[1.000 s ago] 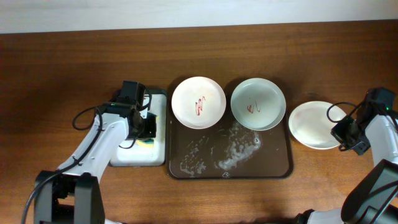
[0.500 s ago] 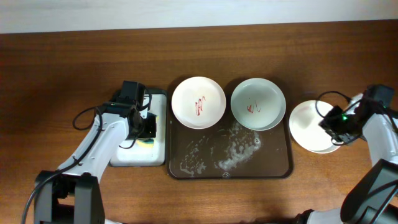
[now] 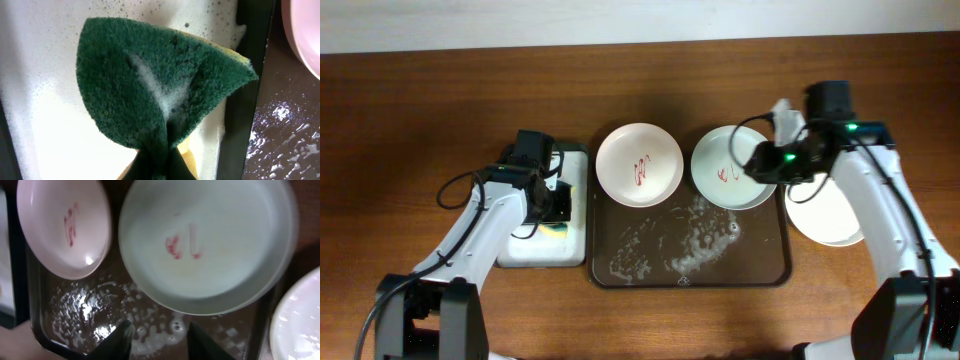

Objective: Clean dirty plates on tray and stack at the side
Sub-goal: 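Move right gripper to the pink plate rim, then grip the pink plate with right gripper and drag it to tray center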

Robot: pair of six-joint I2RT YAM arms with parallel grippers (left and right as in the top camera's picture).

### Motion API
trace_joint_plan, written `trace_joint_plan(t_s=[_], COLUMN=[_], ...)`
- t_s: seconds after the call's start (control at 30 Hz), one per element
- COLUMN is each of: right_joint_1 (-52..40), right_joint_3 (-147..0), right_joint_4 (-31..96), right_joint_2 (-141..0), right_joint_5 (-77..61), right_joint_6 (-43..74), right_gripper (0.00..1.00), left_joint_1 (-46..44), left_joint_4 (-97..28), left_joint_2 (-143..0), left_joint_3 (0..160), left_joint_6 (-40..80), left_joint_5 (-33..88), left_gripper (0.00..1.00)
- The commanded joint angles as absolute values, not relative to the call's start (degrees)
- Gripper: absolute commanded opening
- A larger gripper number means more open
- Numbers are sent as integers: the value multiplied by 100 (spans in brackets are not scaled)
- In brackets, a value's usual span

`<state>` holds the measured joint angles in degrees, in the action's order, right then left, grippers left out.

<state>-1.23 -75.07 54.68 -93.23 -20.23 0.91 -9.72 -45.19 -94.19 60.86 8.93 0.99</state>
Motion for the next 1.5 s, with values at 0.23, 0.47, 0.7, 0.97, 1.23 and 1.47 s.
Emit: trace_joint_plan(t_s=[0.23,0.47,0.7,0.97,1.23,1.47], right_joint_1=[-1319,-1328,-1354,-1354,-1433,-1706], right_joint_3=[-7592,-7581,-7581,-7581,-7581,-7581], right_joint_4=[5162,5168,5135,4932,4469,4010], right_joint_2=[-9341,-9531,-10003,-10506,-10755,-11059], right_joint_5=[-1284,-1332,-1518,-1896,-2233,-2217], right_joint_6=[499,650,666,934,1151,1535], right_gripper=[42,44,45,45,45,46], left_joint_1=[-945,-945,-945,-945,-945,-945], left_joint_4=[-4506,-4506,-4508,-4508,-4508,-4508], left_joint_2=[-9461,-9461,-9461,-9461,-9461,-9461], left_joint_3=[6077,6077,6077,6077,6077,6077], left_joint_6=[805,805,805,803,805,805], left_joint_5=[40,40,40,40,40,40], left_gripper=[0,0,0,0,0,0])
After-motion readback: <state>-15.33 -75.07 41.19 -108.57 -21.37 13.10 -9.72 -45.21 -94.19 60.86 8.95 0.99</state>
